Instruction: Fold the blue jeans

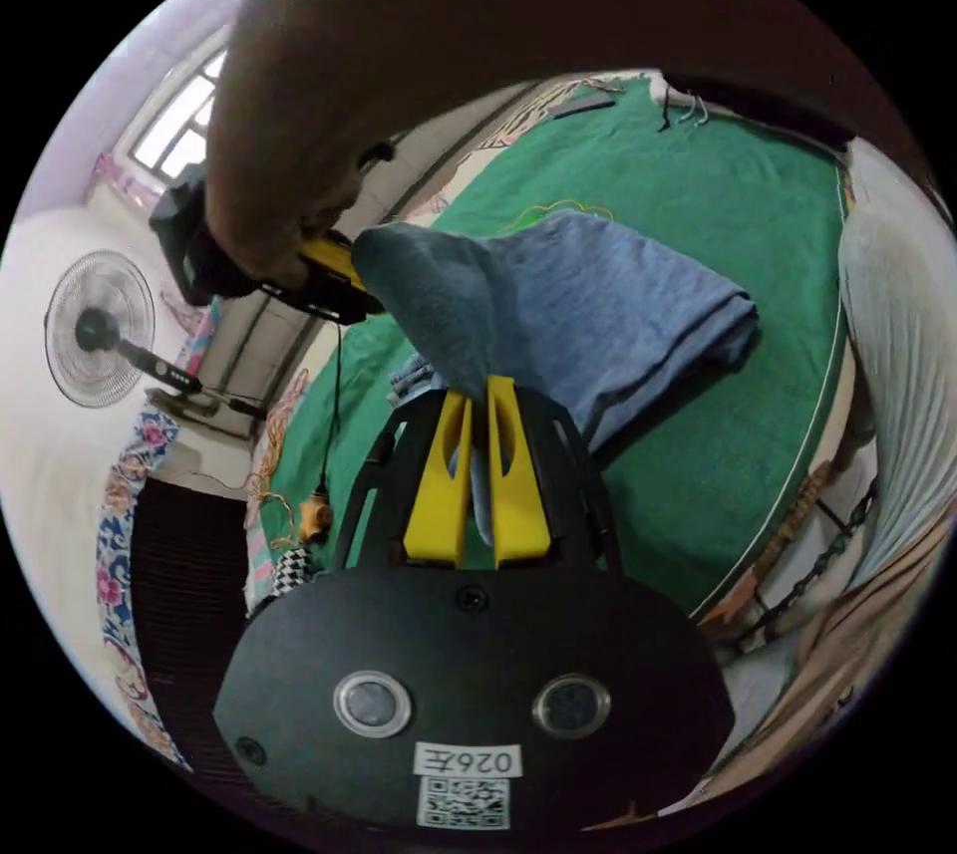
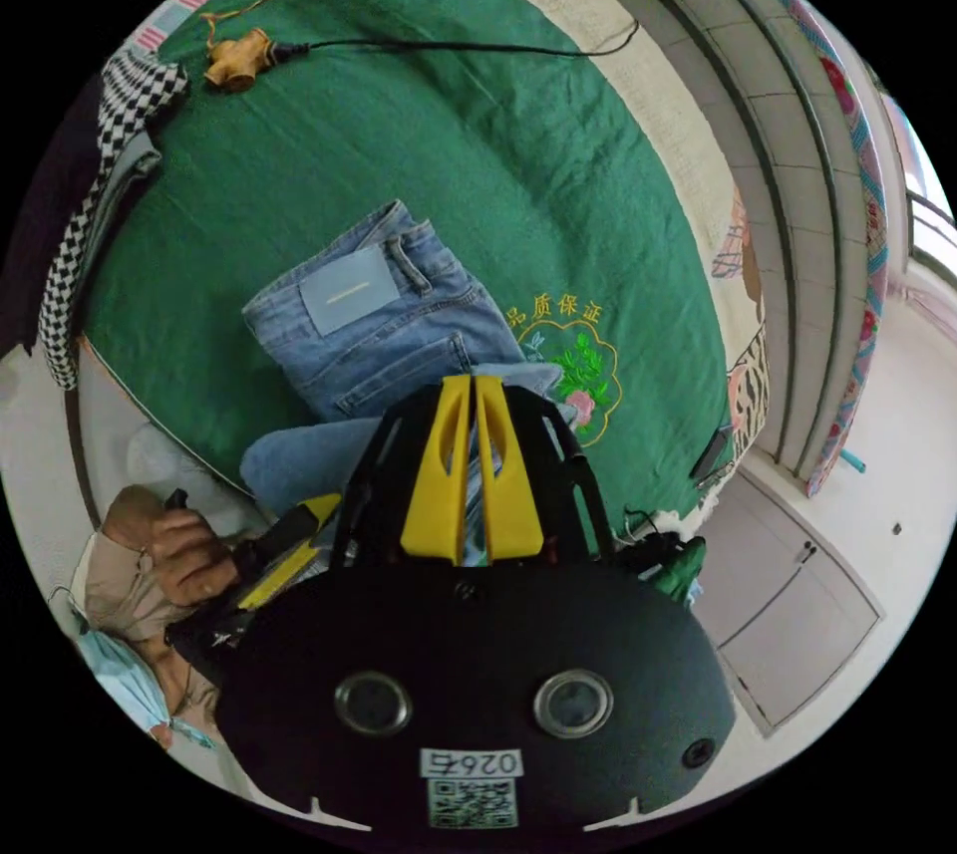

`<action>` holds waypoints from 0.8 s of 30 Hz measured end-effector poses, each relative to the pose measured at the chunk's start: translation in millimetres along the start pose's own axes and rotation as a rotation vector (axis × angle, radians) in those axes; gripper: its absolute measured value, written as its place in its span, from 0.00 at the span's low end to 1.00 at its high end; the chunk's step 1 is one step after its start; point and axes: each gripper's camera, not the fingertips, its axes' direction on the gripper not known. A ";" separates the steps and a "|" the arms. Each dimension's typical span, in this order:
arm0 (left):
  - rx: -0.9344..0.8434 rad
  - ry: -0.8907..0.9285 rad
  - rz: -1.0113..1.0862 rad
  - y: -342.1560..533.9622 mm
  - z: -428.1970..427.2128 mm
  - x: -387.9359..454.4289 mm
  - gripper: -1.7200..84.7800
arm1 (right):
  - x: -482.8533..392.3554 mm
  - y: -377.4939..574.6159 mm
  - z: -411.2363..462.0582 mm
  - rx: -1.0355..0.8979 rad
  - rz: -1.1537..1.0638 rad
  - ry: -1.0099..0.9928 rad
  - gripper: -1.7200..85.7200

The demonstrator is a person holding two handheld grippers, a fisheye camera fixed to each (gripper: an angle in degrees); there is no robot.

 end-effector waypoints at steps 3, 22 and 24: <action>-0.051 0.180 -0.201 14.6 26.4 -73.4 0.03 | 8.1 0.1 -1.2 0.100 0.070 0.013 0.01; 0.119 0.755 -0.795 93.4 55.8 -283.8 0.01 | 60.2 181.8 85.2 0.643 0.183 -0.514 0.01; 0.253 0.851 -0.765 90.1 41.4 -289.2 0.01 | 80.3 188.9 95.5 0.675 0.242 -0.628 0.01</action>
